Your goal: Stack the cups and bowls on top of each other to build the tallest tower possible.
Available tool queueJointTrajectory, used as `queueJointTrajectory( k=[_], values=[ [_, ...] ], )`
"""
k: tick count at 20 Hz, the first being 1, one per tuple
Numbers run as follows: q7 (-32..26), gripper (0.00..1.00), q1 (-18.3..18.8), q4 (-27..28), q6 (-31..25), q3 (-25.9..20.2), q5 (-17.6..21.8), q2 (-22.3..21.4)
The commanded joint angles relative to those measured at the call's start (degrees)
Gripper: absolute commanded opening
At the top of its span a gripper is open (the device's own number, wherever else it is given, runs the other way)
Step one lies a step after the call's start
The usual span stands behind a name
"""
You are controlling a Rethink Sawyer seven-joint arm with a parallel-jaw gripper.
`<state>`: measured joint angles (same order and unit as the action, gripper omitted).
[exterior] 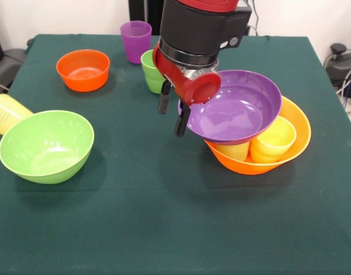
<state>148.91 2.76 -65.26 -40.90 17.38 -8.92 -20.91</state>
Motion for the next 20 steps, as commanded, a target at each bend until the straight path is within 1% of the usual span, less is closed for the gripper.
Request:
queueJointTrajectory(
  k=[1,9,20],
  values=[
    [2.0,1.00,0.5,-4.5,2.8,-4.5,1.6,1.4],
    [1.3,1.00,1.1,-4.7,3.8,-5.1,1.6,1.9],
    [1.7,1.00,1.0,-4.6,4.3,-5.0,1.5,2.3]
  ],
)
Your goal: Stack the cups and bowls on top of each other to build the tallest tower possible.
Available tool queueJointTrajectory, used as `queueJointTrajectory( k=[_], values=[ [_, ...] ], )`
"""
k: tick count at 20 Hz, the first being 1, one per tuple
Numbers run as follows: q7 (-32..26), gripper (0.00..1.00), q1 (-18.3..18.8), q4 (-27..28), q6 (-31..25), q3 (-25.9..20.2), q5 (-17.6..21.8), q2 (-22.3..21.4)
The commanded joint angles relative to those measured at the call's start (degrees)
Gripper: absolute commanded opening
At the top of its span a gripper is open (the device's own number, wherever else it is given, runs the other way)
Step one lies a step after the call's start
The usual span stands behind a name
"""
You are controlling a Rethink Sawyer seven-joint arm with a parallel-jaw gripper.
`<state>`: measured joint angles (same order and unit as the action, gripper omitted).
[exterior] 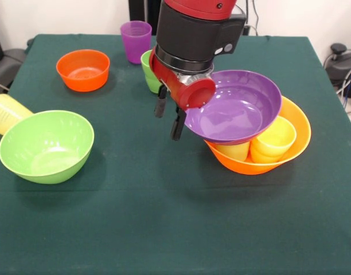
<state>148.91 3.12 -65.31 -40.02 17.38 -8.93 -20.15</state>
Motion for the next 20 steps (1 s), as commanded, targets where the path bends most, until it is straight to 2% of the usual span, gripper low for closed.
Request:
queueJointTrajectory(
  k=[1,20],
  values=[
    [1.8,1.00,0.6,-4.5,3.4,-5.0,1.4,1.6],
    [6.6,1.00,-1.8,-5.3,3.4,-3.7,-0.5,2.1]
  ],
)
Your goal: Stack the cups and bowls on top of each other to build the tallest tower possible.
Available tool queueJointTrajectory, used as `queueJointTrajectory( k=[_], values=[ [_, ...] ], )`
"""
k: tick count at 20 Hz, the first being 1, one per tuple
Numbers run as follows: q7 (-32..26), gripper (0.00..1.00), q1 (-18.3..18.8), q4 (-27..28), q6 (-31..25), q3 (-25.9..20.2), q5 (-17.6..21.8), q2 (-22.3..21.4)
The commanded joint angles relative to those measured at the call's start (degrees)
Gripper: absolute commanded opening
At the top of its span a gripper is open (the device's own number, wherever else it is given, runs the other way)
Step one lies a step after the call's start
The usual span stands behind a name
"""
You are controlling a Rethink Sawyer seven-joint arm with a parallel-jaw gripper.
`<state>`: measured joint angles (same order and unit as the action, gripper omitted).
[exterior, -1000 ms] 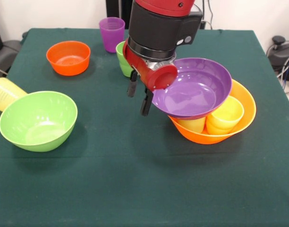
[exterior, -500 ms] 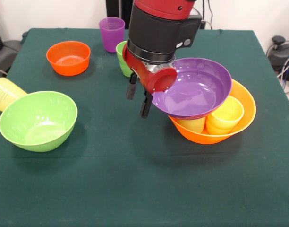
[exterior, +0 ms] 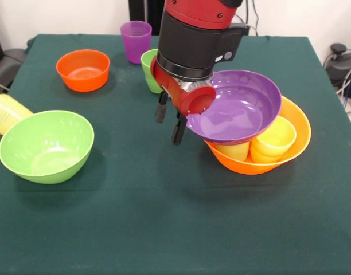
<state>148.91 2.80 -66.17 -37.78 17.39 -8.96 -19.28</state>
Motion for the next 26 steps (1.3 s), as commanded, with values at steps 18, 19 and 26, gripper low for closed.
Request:
queueJointTrajectory(
  k=[18,19,26],
  values=[
    [9.1,1.00,-3.6,-4.1,-0.3,-1.6,-3.1,2.0],
    [9.0,1.00,-3.6,-4.1,-0.4,-1.5,-3.2,2.0],
    [9.1,1.00,-4.0,-4.1,-0.8,-1.1,-4.3,2.2]
  ],
)
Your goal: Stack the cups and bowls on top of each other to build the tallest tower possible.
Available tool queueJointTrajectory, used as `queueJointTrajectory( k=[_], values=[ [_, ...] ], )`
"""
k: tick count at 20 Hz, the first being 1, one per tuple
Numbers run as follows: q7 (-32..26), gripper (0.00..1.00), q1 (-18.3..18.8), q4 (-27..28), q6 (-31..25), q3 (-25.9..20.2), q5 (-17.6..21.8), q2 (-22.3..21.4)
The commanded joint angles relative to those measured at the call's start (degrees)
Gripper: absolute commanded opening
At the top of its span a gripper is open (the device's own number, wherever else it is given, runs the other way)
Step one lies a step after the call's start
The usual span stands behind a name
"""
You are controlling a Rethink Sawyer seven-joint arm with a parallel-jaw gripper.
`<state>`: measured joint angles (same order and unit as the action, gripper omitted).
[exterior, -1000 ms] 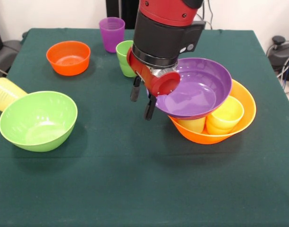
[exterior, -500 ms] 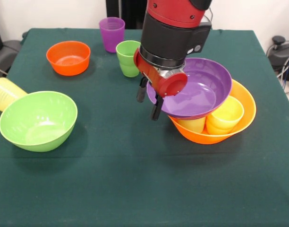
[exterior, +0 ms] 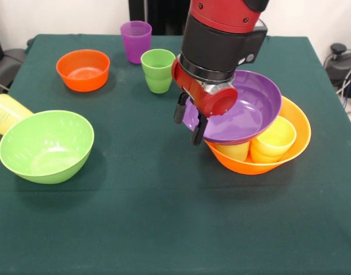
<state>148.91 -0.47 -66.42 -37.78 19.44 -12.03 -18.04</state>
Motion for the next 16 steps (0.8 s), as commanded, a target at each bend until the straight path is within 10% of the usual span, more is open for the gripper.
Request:
queueJointTrajectory(
  k=[1,16],
  values=[
    [9.1,1.00,-0.7,-3.9,-0.8,-3.0,-1.3,1.0],
    [9.3,1.00,-1.8,-4.2,-1.0,-1.9,-3.5,1.4]
  ],
)
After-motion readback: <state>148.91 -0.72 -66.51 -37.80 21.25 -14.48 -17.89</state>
